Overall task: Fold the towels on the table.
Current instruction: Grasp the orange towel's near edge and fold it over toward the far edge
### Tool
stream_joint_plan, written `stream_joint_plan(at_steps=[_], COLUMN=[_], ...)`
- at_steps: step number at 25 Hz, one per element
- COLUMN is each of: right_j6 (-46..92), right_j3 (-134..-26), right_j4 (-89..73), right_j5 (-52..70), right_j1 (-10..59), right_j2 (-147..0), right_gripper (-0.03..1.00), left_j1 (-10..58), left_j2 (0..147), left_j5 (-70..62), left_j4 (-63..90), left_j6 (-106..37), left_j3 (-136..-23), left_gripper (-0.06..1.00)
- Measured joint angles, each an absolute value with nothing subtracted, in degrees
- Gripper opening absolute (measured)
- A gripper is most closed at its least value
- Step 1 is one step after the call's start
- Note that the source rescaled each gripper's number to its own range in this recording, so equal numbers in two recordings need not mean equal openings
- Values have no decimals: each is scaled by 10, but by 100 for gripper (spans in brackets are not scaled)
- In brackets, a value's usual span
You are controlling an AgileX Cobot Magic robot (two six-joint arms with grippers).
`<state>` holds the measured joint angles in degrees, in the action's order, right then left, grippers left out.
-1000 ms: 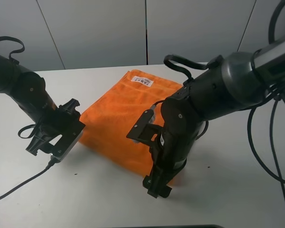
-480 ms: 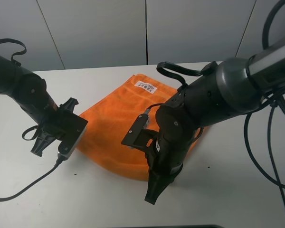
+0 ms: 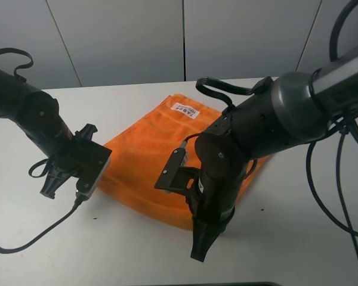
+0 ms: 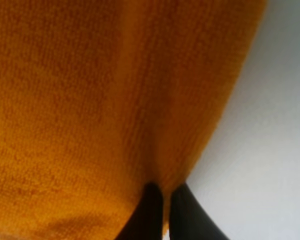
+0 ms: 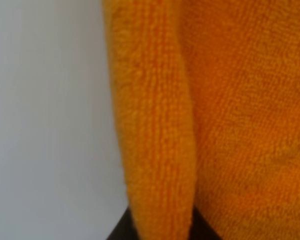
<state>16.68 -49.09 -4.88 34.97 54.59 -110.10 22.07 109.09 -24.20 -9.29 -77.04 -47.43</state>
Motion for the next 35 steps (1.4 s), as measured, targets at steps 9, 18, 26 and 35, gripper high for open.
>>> stream_joint_plan(at_steps=[9,18,26,35], right_j6=[169,171,172,173], right_j3=[-491,-491,-491,-490], right_j4=[-38,-35,-35,-9], right_j5=[354,354,356,386], right_j1=[546,547,547,547], right_j2=[-1101,-1101,-1101,-1057], right_gripper=[0,0,0,0], left_j1=[222,222,222,222], left_j2=[1089,1088,1087,1038], left_j5=[-248,-234,-225,-223], left_j4=[-85,-85,-85,-72], left_j6=[-767,-770,-777,-779], left_j3=[-473,-472,-472,-471], left_gripper=[0,0,0,0])
